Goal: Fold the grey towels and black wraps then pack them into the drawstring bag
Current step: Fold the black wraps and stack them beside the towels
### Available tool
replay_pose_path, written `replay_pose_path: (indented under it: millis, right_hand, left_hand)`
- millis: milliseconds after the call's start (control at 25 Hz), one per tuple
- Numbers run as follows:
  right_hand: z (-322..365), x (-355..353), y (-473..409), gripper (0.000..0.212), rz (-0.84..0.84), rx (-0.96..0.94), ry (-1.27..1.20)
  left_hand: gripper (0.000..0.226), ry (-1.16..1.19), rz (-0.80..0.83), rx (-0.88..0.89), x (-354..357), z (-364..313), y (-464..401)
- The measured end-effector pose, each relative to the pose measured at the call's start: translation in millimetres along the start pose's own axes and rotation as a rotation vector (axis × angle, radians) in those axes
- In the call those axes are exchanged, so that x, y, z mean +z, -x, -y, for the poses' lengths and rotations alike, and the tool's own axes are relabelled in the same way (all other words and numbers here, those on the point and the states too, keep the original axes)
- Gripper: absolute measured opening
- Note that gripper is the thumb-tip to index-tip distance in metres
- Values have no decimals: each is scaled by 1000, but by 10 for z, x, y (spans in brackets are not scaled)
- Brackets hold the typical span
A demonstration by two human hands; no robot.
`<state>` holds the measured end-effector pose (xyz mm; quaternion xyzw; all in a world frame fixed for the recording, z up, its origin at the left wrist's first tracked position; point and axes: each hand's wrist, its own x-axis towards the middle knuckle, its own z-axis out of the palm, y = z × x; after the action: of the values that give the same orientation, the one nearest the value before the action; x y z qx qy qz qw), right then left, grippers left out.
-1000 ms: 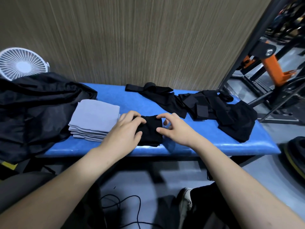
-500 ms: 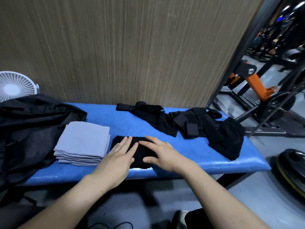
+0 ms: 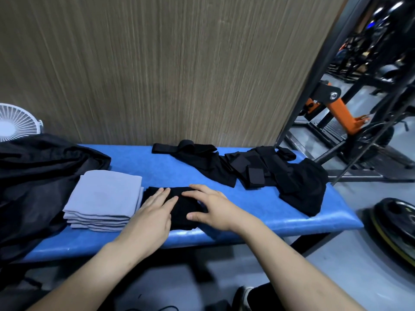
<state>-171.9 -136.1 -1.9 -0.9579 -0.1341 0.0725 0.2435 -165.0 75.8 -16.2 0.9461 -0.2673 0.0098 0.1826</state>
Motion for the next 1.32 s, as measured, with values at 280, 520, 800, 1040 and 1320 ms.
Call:
replay_pose_path:
  millis: [280, 520, 800, 1040, 1320]
  right_hand:
    - [-340, -261, 385, 44, -150, 31, -70]
    - [-910, -538, 950, 34, -244, 195, -17]
    - [-1621, -727, 1613, 35, -452, 447, 29]
    - [-1917, -783, 1819, 43, -523, 584, 97]
    - [-2008, -678, 1788, 11, -569, 520, 382]
  left_hand:
    - [33, 58, -200, 90, -84, -372, -123]
    - [27, 113, -197, 172, 134, -981, -404]
    - [32, 228, -101, 222, 588, -1740, -764]
    - [42, 260, -31, 301, 1021, -2208, -1061]
    - [53, 173, -44, 341, 1273, -2319, -1210]
